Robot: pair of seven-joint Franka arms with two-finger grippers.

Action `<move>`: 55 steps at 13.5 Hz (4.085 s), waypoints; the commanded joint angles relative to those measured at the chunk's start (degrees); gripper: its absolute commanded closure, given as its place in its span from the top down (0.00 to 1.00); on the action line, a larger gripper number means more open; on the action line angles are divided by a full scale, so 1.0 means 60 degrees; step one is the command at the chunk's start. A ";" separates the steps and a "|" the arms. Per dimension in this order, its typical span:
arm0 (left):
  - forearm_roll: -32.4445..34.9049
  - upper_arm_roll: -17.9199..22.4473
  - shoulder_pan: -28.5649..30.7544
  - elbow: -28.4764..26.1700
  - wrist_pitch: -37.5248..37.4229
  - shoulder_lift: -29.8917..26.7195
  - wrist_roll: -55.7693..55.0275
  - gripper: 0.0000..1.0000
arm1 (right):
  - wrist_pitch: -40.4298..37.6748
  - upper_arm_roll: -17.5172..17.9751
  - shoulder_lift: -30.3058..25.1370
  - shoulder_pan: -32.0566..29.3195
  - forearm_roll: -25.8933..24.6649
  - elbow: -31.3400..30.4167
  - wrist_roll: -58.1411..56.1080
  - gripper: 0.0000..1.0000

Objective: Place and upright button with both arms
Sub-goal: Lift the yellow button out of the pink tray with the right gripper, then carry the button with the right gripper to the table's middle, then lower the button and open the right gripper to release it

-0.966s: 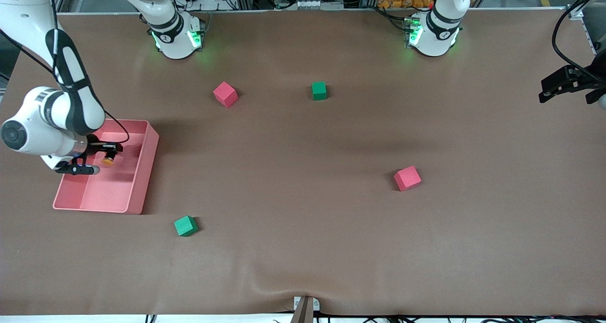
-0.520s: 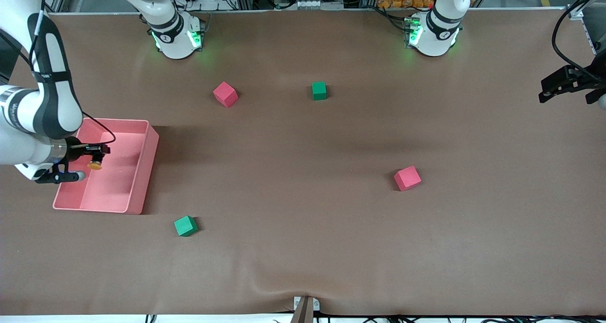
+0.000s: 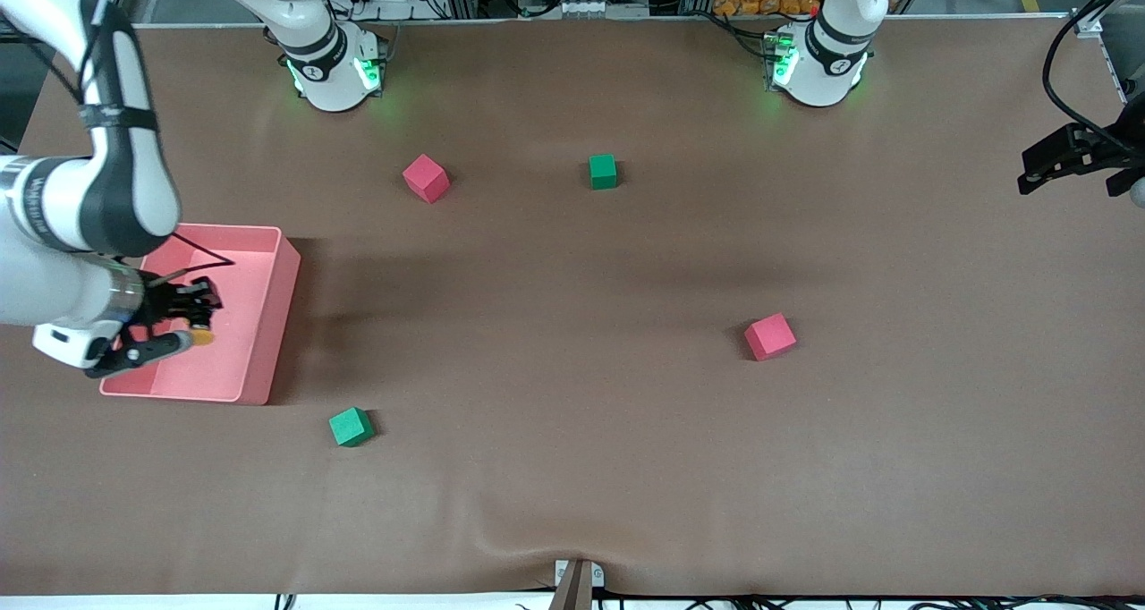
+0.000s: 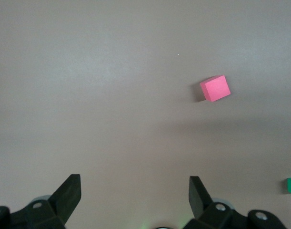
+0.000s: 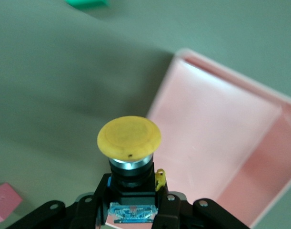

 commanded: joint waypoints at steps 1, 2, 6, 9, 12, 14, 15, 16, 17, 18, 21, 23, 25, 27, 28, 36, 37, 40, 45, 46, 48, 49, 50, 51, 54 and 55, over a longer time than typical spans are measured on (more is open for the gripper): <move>-0.0131 0.0017 -0.0005 0.0107 -0.0096 0.0037 0.0170 1.00 | -0.0123 -0.0089 0.0543 0.1137 -0.0043 0.0897 -0.0088 0.25; -0.0131 0.0017 -0.0005 0.0093 -0.0096 0.0037 0.0170 1.00 | -0.0109 -0.0089 0.0777 0.1663 -0.0057 0.1117 -0.0088 0.24; -0.0131 0.0017 -0.0005 0.0063 -0.0096 0.0052 0.0155 1.00 | 0.0885 -0.0089 0.1437 0.3408 0.0001 0.1295 0.0595 0.23; -0.0131 0.0017 0.0009 0.0078 -0.0096 0.0110 0.0214 1.00 | 0.0961 -0.0075 0.1862 0.4390 0.0219 0.1397 0.2761 0.23; -0.0131 0.0017 0.0009 0.0078 -0.0096 0.0125 0.0199 1.00 | 0.0946 -0.0089 0.2287 0.5007 0.1390 0.1690 0.4754 0.23; -0.0131 0.0017 -0.0005 0.0078 -0.0096 0.0125 0.0199 1.00 | 0.0946 -0.0089 0.2551 0.5446 0.1816 0.1909 0.5723 0.22; -0.0131 0.0017 -0.0005 0.0078 -0.0111 0.0139 0.0185 1.00 | 0.0946 -0.0089 0.2697 0.5564 0.1992 0.2055 0.6134 0.22; -0.0131 0.0017 -0.0005 0.0063 -0.0096 0.0140 0.0185 1.00 | 0.0961 -0.0089 0.2844 0.5710 0.2211 0.2202 0.6587 0.21; -0.0131 0.0017 -0.0005 0.0078 -0.0096 0.0140 0.0214 1.00 | 0.0961 -0.0089 0.2976 0.5842 0.2373 0.2319 0.6969 0.21; -0.0131 0.0017 -0.0005 0.0078 -0.0111 0.0140 0.0214 1.00 | 0.1048 -0.0089 0.3151 0.5945 0.2505 0.2480 0.7350 0.20; -0.0131 0.0017 -0.0005 0.0078 -0.0096 0.0140 0.0185 1.00 | 0.1852 -0.0075 0.3503 0.6369 0.2770 0.2496 0.8595 0.20; -0.0131 0.0017 -0.0020 0.0063 -0.0096 0.0154 0.0185 1.00 | 0.2146 -0.0060 0.3781 0.6633 0.2799 0.2511 0.9328 0.19; -0.0146 0.0003 -0.0020 0.0092 -0.0096 0.0198 0.0170 1.00 | 0.2672 0.0144 0.4016 0.6693 0.3338 0.2511 0.9871 0.19; -0.0146 0.0003 -0.0049 0.0107 -0.0096 0.0198 0.0155 1.00 | 0.3069 0.0204 0.4221 0.6766 0.3852 0.2511 1.0005 0.19; -0.0175 0.0003 -0.0093 0.0093 -0.0096 0.0198 0.0141 1.00 | 0.3215 0.0204 0.4324 0.6839 0.3970 0.2511 1.0020 0.19; -0.0365 0.0017 -0.0181 0.0092 -0.0082 0.0315 0.0068 1.00 | 0.3304 0.0218 0.4705 0.7030 0.3971 0.2482 1.0782 0.19; -0.0380 0.0003 -0.0181 0.0107 -0.0081 0.0388 0.0067 1.00 | 0.3333 0.0204 0.4734 0.7015 0.3942 0.2496 1.0753 0.19; -0.0380 -0.0056 -0.0167 0.0107 -0.0081 0.0403 0.0053 1.00 | 0.3334 0.0204 0.4939 0.6854 0.3927 0.2876 1.0591 0.19; -0.0380 -0.0056 -0.0137 0.0107 -0.0081 0.0403 0.0053 1.00 | 0.3334 0.0204 0.5291 0.6795 0.3927 0.3141 1.0620 0.21; -0.0380 -0.0056 -0.0137 0.0122 -0.0081 0.0403 0.0053 1.00 | 0.3334 0.0204 0.5335 0.6824 0.3927 0.3155 1.0620 0.22; -0.0380 -0.0056 -0.0152 0.0122 -0.0081 0.0403 0.0053 1.00 | 0.3334 0.0204 0.5466 0.6825 0.3927 0.3199 1.0635 0.22; -0.0380 -0.0041 -0.0152 0.0107 -0.0081 0.0403 0.0053 1.00 | 0.3406 0.0204 0.5511 0.6825 0.3927 0.3214 1.0635 0.22; -0.0380 -0.0056 -0.0152 0.0107 -0.0081 0.0403 0.0053 1.00 | 0.3653 0.0204 0.5526 0.6810 0.3927 0.3243 1.0621 0.22; -0.0380 -0.0056 -0.0152 0.0122 -0.0081 0.0403 0.0053 1.00 | 0.3772 0.0204 0.5540 0.6796 0.3942 0.3243 1.0620 0.23; -0.0380 -0.0056 -0.0137 0.0107 -0.0081 0.0403 0.0067 1.00 | 0.3773 0.0204 0.5540 0.6693 0.3913 0.3287 1.0153 1.00; -0.0380 -0.0056 -0.0137 0.0122 -0.0081 0.0389 0.0067 1.00 | 0.3773 0.0204 0.5540 0.6693 0.3855 0.3273 1.0137 1.00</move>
